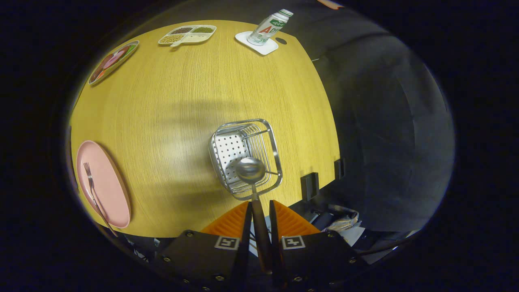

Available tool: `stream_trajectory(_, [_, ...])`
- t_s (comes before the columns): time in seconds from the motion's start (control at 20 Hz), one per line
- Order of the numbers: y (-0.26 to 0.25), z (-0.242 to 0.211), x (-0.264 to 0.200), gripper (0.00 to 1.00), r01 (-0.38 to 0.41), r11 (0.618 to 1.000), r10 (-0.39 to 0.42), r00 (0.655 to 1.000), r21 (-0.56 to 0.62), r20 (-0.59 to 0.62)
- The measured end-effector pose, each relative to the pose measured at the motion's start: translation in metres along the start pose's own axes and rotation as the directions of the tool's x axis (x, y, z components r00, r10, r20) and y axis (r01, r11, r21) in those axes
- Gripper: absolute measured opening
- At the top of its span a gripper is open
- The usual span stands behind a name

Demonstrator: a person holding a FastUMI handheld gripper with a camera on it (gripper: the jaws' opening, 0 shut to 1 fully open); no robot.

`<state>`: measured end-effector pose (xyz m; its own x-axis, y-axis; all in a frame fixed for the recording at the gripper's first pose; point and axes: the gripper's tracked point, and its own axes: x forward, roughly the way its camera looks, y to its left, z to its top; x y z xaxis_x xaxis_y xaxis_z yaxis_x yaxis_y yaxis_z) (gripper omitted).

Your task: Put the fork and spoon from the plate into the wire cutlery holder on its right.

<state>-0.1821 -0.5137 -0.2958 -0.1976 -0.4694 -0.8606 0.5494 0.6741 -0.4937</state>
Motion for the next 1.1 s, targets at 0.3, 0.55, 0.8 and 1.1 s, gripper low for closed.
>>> stream_trajectory(0.3, [0.009,0.009,-0.01,0.57,-0.033,0.999,0.033,0.997,-0.001,0.069])
stream_trajectory(0.55, [0.014,0.015,-0.026,0.97,-0.005,0.999,0.009,0.994,-0.036,0.111])
stream_trajectory(0.8, [0.035,0.027,-0.058,0.97,0.015,0.997,0.0,0.984,-0.08,0.179])
stream_trajectory(1.1, [0.113,0.026,-0.102,0.97,-0.028,0.977,0.083,0.964,-0.21,0.254])
